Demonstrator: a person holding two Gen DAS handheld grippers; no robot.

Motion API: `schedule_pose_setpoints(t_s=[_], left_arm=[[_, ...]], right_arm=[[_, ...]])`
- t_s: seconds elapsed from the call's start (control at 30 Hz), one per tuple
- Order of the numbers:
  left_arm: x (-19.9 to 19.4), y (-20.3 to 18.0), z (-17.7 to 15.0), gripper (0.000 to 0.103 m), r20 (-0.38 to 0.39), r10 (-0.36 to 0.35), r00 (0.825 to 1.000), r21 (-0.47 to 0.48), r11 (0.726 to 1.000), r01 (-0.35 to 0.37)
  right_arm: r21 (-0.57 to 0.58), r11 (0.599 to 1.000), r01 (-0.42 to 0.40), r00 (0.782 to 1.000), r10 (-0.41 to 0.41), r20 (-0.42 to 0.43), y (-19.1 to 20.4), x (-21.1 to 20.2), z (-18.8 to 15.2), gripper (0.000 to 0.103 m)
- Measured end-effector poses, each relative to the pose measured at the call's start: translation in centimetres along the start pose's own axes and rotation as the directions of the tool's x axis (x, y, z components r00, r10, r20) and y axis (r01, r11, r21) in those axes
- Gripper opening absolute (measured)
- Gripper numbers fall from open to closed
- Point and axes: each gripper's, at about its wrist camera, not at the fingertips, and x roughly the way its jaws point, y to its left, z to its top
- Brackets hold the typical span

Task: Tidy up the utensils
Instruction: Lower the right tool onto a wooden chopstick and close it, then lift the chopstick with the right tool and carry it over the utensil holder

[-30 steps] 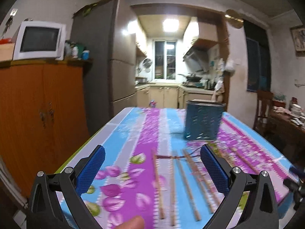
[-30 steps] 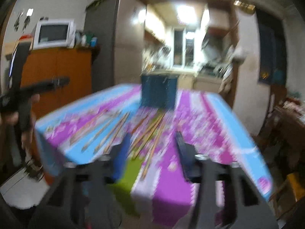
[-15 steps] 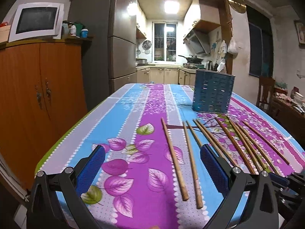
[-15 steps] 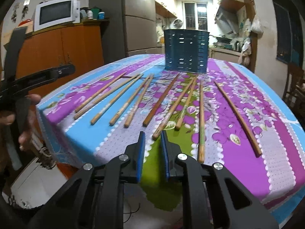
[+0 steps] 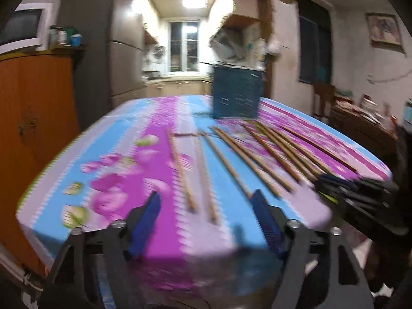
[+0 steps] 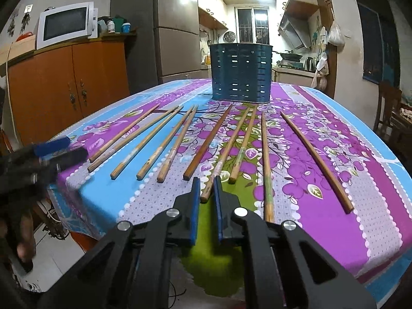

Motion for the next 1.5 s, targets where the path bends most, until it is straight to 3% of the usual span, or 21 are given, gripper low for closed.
schedule_pose_setpoints(t_s=[0.07,0.2,0.43,0.77,0.87,1.1,1.27,1.5], left_arm=[[0.6,-1.4,-0.2,0.048,-0.020,-0.034,0.999,0.014,0.999,0.034],[2.2,-2.8,-0.5,0.030,-0.047,-0.042,0.998,0.036,0.998,0.043],[3.3,-3.3,-0.4,0.020,-0.035,-0.005,0.999,0.051,0.999,0.006],[3.1,-3.9,-1.6,0.020,0.064,0.050,0.997,0.054,0.997,-0.053],[2.8,-4.0,-1.8,0.011,0.087,0.060,0.994,0.052,0.997,-0.065],[2.1,-3.5,-1.1,0.008,0.108,0.079,0.991,0.025,0.996,-0.082],[-0.9,-3.2,1.2,0.008,0.192,0.071,0.979,0.021,0.997,-0.076],[-4.6,-3.2,7.5,0.008,0.324,0.025,0.946,0.029,0.999,-0.036]], right_arm=[[0.000,1.000,0.001,1.000,-0.001,0.003,-0.2,-0.2,-0.2,0.008],[-0.003,1.000,0.001,1.000,-0.001,0.001,-0.4,-0.4,-0.4,0.008],[-0.006,1.000,0.004,1.000,-0.004,0.006,-0.4,-0.5,-0.4,0.008],[-0.013,0.998,0.068,0.997,-0.068,0.048,0.2,-0.2,-0.8,0.010],[-0.006,0.997,0.079,0.995,-0.078,0.065,0.3,-0.2,-1.0,0.009],[0.006,0.996,0.092,0.990,-0.092,0.103,0.1,-1.2,-0.8,0.005],[-0.023,0.994,0.104,0.979,-0.099,0.176,0.3,-3.7,0.9,0.005],[-0.071,0.991,0.111,0.956,-0.087,0.280,0.0,-6.7,5.5,0.005]])
